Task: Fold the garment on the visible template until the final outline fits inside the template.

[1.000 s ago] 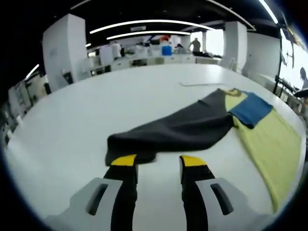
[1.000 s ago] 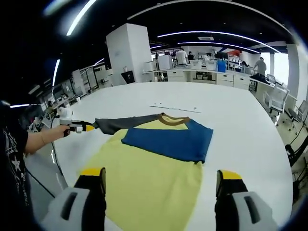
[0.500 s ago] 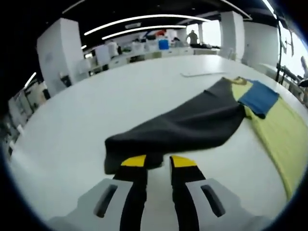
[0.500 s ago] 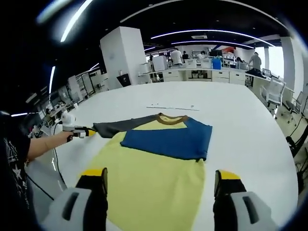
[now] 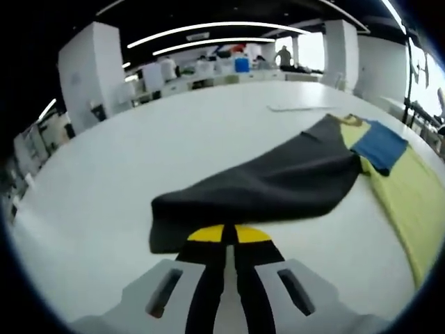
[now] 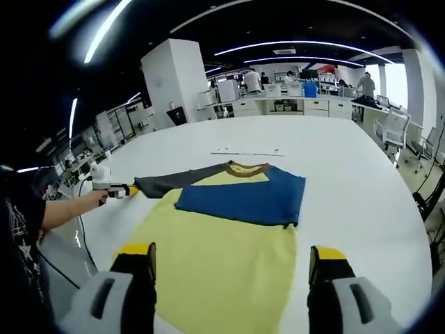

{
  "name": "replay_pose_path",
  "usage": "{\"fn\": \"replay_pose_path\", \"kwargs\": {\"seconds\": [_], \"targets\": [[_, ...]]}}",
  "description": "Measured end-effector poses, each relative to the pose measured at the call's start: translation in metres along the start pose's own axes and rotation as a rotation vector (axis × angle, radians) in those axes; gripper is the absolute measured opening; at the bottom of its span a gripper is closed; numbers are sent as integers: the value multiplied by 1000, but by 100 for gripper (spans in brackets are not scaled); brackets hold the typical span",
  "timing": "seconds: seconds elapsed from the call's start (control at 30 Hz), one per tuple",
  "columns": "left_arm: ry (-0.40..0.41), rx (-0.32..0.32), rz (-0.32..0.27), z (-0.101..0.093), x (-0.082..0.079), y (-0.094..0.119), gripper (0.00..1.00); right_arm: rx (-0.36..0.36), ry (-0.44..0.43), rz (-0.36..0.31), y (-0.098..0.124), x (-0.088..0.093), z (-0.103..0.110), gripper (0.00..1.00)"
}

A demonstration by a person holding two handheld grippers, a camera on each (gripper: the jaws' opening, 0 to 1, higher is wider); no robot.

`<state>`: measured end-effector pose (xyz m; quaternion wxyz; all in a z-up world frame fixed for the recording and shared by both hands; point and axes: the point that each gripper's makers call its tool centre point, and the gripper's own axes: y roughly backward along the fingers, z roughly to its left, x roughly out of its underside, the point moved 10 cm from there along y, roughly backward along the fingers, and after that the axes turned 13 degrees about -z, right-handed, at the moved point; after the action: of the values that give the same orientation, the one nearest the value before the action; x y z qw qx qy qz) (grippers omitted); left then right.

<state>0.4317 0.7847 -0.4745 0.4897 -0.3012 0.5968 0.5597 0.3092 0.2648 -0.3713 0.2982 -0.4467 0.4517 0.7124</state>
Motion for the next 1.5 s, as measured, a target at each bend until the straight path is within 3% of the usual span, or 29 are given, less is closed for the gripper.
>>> {"fn": "replay_pose_path", "kwargs": {"seconds": [0.17, 0.4, 0.57, 0.7, 0.87, 1.5], "targets": [[9, 28, 2, 8, -3, 12, 0, 8, -7, -7, 3, 1, 1, 91], [60, 0, -16, 33, 3, 33, 0, 10, -8, -9, 6, 0, 2, 91], [85, 30, -20, 28, -1, 44, 0, -5, -4, -5, 6, 0, 4, 91], [53, 52, -10, 14, -6, 57, 0, -14, -3, -5, 6, 0, 6, 92], [30, 78, 3, 21, -4, 63, 0, -17, 1, -2, 8, -1, 8, 92], [51, 4, 36, 56, 12, 74, 1, -17, 13, -1, 14, -4, 11, 92]]}}
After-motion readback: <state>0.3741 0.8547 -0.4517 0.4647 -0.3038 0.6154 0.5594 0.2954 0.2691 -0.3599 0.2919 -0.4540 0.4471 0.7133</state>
